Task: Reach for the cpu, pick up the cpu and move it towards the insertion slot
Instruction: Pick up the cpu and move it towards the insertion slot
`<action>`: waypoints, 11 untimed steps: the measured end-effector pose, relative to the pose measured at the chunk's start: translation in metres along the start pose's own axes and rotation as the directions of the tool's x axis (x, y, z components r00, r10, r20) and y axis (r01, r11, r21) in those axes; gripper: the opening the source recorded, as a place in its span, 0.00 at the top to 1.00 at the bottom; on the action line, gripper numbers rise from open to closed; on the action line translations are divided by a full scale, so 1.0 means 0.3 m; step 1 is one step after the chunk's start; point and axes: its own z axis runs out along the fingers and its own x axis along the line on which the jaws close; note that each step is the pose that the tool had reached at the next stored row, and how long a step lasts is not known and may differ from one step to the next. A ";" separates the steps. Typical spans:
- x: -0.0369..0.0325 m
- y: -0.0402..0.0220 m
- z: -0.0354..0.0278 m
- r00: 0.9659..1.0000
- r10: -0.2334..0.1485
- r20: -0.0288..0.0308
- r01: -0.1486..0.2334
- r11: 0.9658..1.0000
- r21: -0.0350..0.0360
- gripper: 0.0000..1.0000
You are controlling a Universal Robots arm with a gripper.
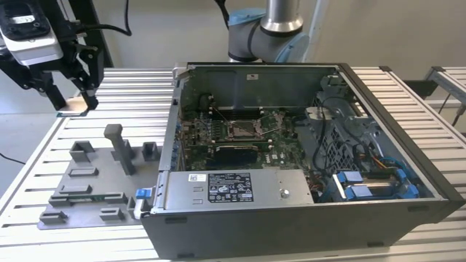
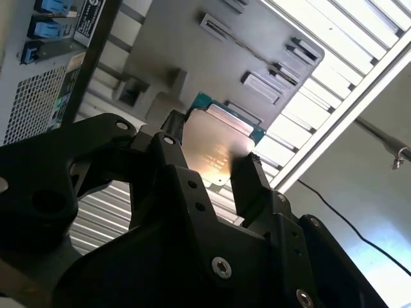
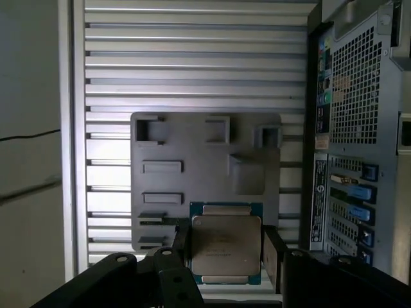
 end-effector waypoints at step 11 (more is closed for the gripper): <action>-0.068 0.000 0.002 1.000 0.000 0.000 0.000 1.000 0.000 1.00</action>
